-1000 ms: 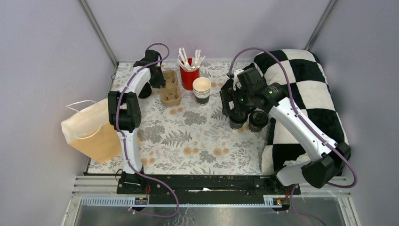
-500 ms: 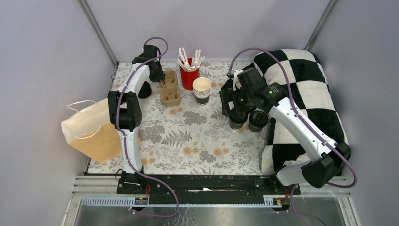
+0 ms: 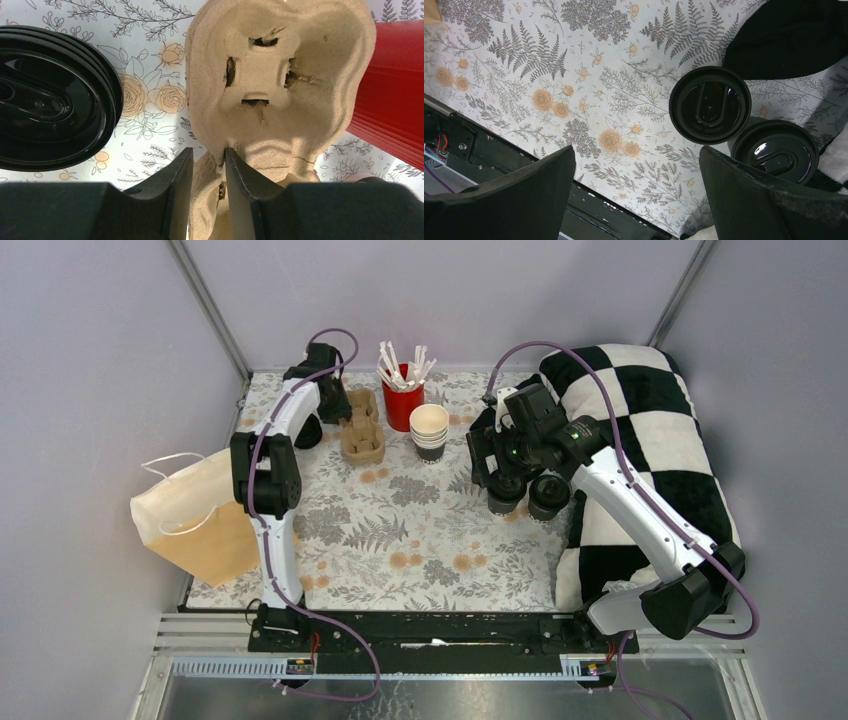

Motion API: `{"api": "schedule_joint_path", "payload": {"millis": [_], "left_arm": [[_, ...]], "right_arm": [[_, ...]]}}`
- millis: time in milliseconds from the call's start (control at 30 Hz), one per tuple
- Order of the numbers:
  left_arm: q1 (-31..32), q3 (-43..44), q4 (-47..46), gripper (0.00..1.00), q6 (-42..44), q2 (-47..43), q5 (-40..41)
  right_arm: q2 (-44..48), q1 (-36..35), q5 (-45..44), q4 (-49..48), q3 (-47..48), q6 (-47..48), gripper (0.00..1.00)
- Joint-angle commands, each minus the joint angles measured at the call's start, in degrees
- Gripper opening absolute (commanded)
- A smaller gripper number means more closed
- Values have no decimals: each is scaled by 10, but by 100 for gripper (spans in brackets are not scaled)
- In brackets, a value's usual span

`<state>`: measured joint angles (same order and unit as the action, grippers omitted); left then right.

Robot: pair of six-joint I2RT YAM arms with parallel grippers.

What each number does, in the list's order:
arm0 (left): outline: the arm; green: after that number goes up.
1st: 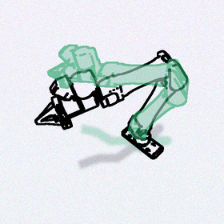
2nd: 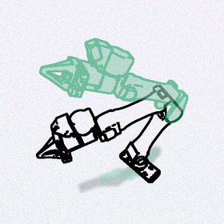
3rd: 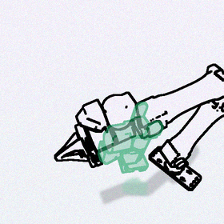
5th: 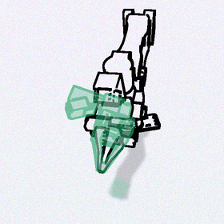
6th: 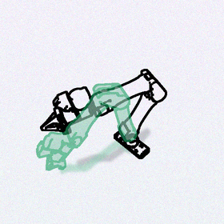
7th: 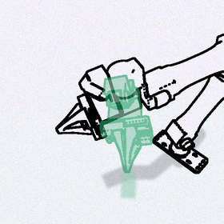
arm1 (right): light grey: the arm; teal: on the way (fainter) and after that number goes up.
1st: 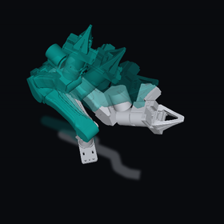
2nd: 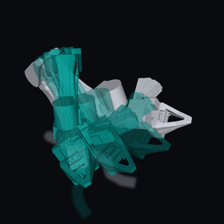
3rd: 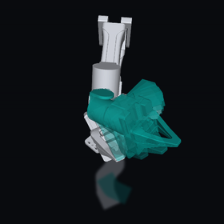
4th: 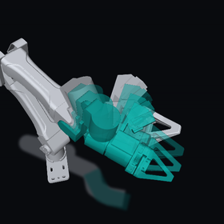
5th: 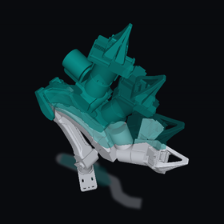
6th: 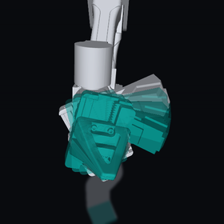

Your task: Pack the takeout coffee

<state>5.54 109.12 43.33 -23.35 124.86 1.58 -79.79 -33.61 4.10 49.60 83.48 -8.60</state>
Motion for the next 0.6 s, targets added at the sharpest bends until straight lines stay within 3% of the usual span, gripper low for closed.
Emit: {"api": "schedule_joint_path", "payload": {"millis": [0, 200, 367, 567], "left_arm": [[-2, -21, -12, 32, 18, -48, -12], [-2, -33, -20, 19, 18, -52, -13], [-2, -20, -19, 25, 19, -53, -13], [-2, -7, -19, 21, 16, -45, -13]], "right_arm": [[-1, 5, 7, -17, -4, 6, 100], [1, 5, 11, -19, -7, 4, 100], [1, 5, 13, -19, -8, 3, 100], [-1, 5, 17, -21, -10, -2, 100]]}}
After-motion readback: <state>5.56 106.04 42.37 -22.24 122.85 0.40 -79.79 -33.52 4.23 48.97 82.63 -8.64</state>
